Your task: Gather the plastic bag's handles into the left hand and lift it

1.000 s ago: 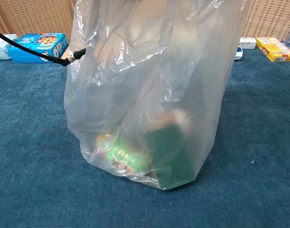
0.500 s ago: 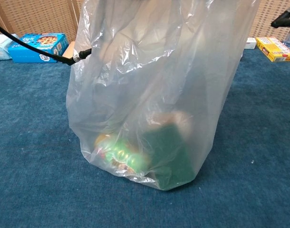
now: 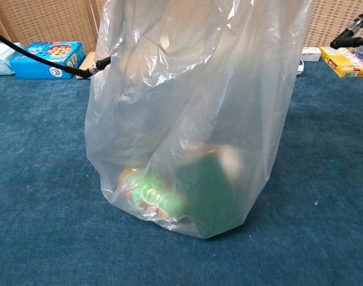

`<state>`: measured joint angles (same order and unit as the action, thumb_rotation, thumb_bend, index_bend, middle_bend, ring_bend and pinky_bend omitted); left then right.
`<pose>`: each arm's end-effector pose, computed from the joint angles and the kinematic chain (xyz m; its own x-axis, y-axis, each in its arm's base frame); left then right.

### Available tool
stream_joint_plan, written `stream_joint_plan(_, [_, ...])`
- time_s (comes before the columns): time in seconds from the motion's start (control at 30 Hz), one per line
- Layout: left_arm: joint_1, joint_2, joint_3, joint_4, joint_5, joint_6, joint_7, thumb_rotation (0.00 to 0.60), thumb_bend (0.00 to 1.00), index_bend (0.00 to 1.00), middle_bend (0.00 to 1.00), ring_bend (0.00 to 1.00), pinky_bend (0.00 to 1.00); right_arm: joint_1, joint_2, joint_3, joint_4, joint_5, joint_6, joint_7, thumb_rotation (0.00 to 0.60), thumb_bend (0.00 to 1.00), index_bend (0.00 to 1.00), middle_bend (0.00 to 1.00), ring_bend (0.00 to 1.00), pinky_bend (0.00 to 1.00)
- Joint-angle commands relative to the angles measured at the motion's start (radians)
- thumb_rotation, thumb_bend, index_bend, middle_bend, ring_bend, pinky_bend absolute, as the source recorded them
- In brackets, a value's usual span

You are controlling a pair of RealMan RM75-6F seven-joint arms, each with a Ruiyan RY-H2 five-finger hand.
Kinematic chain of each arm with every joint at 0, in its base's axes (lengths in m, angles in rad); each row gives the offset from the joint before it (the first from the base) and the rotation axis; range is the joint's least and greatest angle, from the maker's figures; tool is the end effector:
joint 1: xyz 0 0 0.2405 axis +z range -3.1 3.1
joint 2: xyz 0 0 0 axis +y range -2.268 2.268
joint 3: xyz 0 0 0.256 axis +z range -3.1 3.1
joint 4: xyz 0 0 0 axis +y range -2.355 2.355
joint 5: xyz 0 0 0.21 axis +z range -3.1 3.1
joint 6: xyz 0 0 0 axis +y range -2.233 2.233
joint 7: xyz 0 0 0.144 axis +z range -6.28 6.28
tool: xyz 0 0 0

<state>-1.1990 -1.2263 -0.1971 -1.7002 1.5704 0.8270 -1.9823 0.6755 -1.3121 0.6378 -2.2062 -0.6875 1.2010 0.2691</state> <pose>0.0443 0.3367 0.0516 -0.5266 0.8394 -0.1345 0.3779 0.3728 0.8475 -0.0281 -0.3182 0.1250 -0.7569 -0.2689 0.5956 -0.6062 -0.0516 -0.7936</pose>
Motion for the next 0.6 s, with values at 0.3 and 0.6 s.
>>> stream_joint_plan(0.3, [0.026,-0.008,-0.005,0.008,-0.02,0.016,-0.015,0.0,0.23,0.44,0.38,0.34,0.22,-0.041,0.066,0.01,0.028,-0.015,-0.077,0.081,0.6,0.03,0.02,0.08,0.03,0.06])
stream_joint_plan(0.6, [0.042,0.006,0.004,0.018,0.008,0.039,-0.064,0.0,0.23,0.44,0.38,0.34,0.22,-0.065,0.098,0.014,0.059,-0.029,-0.112,0.136,0.6,0.03,0.02,0.08,0.04,0.06])
